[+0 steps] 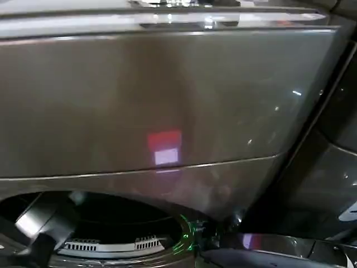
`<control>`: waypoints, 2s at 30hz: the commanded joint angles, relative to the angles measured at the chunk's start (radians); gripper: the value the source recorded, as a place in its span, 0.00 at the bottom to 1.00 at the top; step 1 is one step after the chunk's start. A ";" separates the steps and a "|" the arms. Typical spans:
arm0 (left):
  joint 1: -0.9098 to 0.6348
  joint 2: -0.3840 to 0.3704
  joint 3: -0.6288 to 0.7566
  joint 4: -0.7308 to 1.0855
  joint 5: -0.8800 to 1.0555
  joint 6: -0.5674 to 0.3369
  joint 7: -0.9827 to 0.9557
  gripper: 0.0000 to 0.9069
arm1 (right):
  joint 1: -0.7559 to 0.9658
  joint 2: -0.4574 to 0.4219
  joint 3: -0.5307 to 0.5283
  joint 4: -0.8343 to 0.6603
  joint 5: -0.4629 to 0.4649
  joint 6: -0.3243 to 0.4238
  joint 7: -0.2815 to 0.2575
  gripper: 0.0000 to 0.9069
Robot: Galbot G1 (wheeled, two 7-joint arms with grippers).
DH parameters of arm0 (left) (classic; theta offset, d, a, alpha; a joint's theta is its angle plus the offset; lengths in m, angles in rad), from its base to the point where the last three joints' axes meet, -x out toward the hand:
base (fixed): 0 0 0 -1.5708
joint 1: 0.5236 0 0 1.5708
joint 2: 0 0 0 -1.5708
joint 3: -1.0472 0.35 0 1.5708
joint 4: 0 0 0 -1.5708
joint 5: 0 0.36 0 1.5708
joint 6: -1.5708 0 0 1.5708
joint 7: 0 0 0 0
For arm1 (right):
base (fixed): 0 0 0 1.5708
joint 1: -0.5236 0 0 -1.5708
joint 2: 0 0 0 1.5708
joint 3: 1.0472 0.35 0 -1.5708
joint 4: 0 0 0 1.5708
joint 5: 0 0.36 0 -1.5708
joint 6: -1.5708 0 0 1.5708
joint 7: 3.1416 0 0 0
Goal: Grasp the clothes from the dryer.
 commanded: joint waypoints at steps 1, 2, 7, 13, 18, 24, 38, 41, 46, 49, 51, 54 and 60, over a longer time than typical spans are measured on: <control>0.002 -0.001 -0.004 0.006 -0.004 -0.008 0.001 0.08 | 0.002 -0.001 -0.003 0.000 0.000 0.000 0.001 1.00; 0.001 0.001 -0.003 0.007 -0.005 -0.010 0.001 0.05 | 0.002 -0.001 -0.003 -0.001 0.000 0.000 0.001 1.00; 0.001 0.005 -0.003 0.007 -0.007 -0.018 0.003 0.00 | 0.000 -0.005 0.000 -0.004 0.000 0.000 0.000 1.00; 0.005 0.008 -0.003 0.004 -0.024 -0.023 0.000 0.00 | -0.001 -0.005 0.002 -0.006 0.000 0.000 0.000 1.00; 0.015 0.020 -0.008 -0.013 -0.060 -0.013 -0.017 0.00 | 0.001 -0.005 -0.001 -0.006 0.000 0.000 0.000 1.00; 0.042 0.036 -0.062 -0.064 -0.133 0.020 -0.081 0.00 | 0.009 -0.002 -0.008 0.001 0.000 0.000 0.000 1.00; 0.140 0.008 -0.262 -0.173 -0.288 0.064 -0.340 0.00 | 0.020 0.006 -0.018 0.009 0.001 0.001 0.001 1.00; 0.184 0.013 -0.329 -0.235 -0.317 0.065 -0.420 0.00 | 0.026 0.008 -0.024 0.011 0.001 0.001 0.001 1.00; 0.276 0.028 -0.427 -0.375 -0.368 0.072 -0.543 0.00 | 0.035 0.010 -0.032 0.014 0.000 0.002 0.002 1.00; 0.336 0.031 -0.457 -0.453 -0.399 0.072 -0.619 0.00 | 0.036 0.008 -0.031 0.012 0.000 0.003 0.004 1.00; 0.370 0.021 -0.482 -0.483 -0.417 0.066 -0.679 0.00 | 0.036 0.005 -0.030 0.008 0.000 0.004 0.004 1.00; 0.423 0.004 -0.504 -0.536 -0.460 0.059 -0.749 0.00 | 0.036 0.003 -0.030 0.007 0.001 0.005 0.004 1.00; 0.485 -0.050 -0.553 -0.635 -0.585 0.026 -0.918 0.00 | 0.038 0.003 -0.030 0.002 0.003 0.007 0.003 1.00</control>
